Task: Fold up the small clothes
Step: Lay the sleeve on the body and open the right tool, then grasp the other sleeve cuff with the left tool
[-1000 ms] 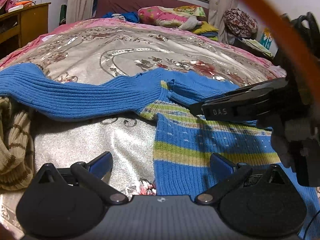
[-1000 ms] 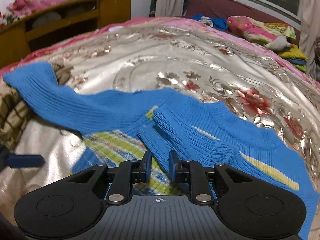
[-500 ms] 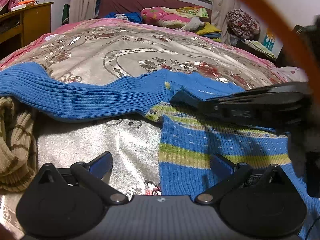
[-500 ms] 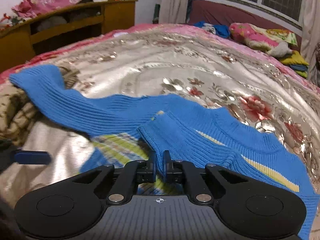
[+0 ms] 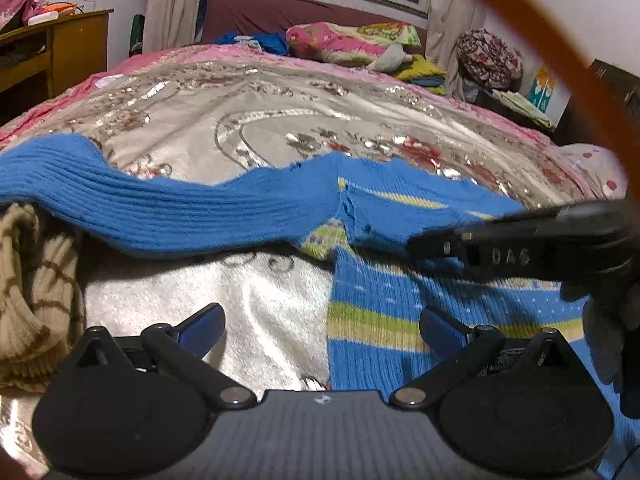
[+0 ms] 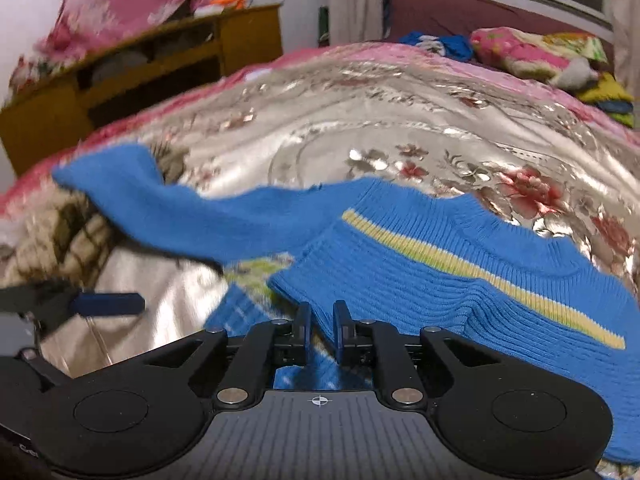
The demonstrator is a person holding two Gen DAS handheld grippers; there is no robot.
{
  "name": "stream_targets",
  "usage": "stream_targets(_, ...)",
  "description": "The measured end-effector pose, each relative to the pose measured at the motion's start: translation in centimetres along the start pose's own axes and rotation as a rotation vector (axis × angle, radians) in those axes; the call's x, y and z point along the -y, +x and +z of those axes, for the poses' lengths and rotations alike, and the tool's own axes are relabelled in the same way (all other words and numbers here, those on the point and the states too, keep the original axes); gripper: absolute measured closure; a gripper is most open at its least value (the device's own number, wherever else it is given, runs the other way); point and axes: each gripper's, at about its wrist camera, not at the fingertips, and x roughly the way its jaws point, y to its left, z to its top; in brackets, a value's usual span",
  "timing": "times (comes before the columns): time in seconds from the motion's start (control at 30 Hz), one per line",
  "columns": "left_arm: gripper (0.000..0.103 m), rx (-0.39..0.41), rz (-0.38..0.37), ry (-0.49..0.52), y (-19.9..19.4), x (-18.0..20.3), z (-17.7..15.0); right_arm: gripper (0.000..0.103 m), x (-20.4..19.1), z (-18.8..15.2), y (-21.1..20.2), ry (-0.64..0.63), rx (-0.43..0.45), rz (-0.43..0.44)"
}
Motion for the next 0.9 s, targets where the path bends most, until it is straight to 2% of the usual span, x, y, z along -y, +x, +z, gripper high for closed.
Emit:
stream_targets(0.13,0.0,0.026,0.016,-0.011,-0.6,-0.6,0.5,0.089,0.1,-0.6,1.3,0.02,-0.075,-0.038)
stream_targets(0.37,0.0,0.105,0.074,-0.061,-2.8,-3.0,2.1,0.088,-1.9,0.7,-0.7,-0.003,-0.017,-0.026)
stream_targets(0.5,0.0,0.181,0.12,-0.132,-5.4,-5.6,3.6,0.088,-3.0,1.8,-0.9,-0.013,-0.001,-0.009)
stream_targets(0.6,0.0,0.233,0.184,-0.194,-7.4,-8.3,4.3,0.088,-4.0,1.8,-1.2,-0.016,0.013,0.012)
stream_targets(0.8,0.0,0.219,0.312,-0.275,-7.7,-13.4,4.4,0.088,-5.1,0.5,-1.7,-0.016,0.016,0.049)
stream_targets(0.9,0.0,0.236,0.326,-0.328,-7.4,-14.9,4.4,0.088,-5.0,-0.1,-1.8,0.0,0.014,0.056)
